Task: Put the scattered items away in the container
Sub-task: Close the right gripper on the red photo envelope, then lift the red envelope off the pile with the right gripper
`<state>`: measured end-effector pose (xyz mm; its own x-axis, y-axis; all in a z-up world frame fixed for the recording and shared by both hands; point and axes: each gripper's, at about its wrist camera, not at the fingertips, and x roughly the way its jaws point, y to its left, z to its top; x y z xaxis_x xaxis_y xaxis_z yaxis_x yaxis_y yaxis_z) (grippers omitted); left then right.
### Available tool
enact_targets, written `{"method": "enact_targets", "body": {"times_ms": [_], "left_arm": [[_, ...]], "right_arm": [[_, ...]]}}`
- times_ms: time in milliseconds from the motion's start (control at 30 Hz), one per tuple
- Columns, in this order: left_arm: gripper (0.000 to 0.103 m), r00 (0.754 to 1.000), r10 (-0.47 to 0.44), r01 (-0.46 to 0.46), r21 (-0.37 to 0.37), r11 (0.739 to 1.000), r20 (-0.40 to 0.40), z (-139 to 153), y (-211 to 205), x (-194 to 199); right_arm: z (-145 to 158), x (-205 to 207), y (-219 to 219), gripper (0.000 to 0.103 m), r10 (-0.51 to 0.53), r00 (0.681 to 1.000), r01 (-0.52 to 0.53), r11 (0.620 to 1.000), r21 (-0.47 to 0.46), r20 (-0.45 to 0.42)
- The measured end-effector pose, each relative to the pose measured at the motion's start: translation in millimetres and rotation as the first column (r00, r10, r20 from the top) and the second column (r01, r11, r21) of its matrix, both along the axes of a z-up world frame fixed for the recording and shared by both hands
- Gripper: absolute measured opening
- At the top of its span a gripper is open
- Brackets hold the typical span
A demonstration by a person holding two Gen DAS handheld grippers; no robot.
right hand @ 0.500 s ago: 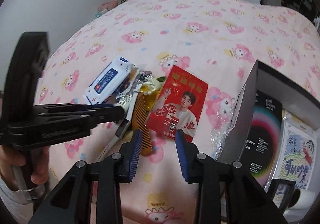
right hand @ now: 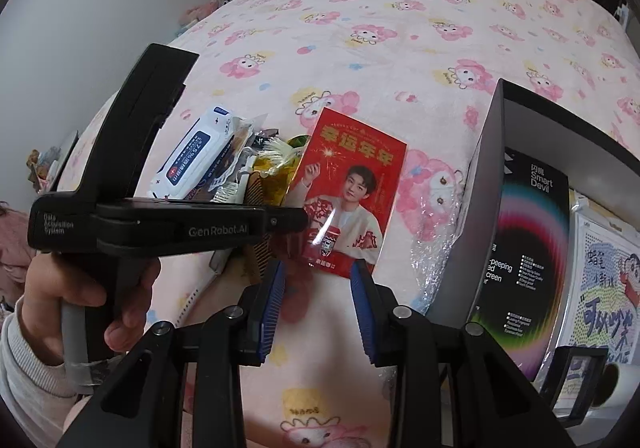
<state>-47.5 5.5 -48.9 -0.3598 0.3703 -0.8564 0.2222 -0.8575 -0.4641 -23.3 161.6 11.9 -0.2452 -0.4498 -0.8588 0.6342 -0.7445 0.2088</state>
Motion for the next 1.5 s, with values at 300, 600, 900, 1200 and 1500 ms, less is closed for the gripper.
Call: {"method": "enact_targets", "body": {"times_ms": [300, 600, 900, 1200, 1500], "left_arm": [[0.004, 0.997, 0.051, -0.054, -0.032, 0.998, -0.064, 33.7, -41.8, 72.9], [0.008, 0.984, 0.170, -0.171, -0.009, 0.985, -0.056, 10.1, -63.7, 122.1], [0.026, 0.970, 0.239, -0.233, 0.113, 0.966, -0.035, -24.3, -54.8, 125.5], [0.011, 0.983, 0.186, -0.183, 0.134, 0.974, -0.007, -27.3, -47.1, 120.4], [0.006, 0.966, 0.252, -0.244, 0.132, 0.961, -0.052, -11.6, -55.1, 130.9]], "right_arm": [[-1.8, -2.3, -2.4, 0.030, 0.028, 0.999, -0.027, 0.999, -0.018, 0.034], [-16.1, 3.1, -24.6, 0.031, 0.098, 0.992, -0.100, 0.995, 0.022, 0.076], [-28.8, -12.8, -48.6, 0.055, 0.111, 0.989, -0.120, 0.989, 0.090, 0.101], [-71.6, -23.1, -73.8, 0.029, 0.188, 0.950, -0.205, 0.978, 0.047, 0.249], [-54.1, -8.0, -59.9, 0.015, 0.230, 0.942, -0.242, 0.970, 0.017, 0.243]]}}
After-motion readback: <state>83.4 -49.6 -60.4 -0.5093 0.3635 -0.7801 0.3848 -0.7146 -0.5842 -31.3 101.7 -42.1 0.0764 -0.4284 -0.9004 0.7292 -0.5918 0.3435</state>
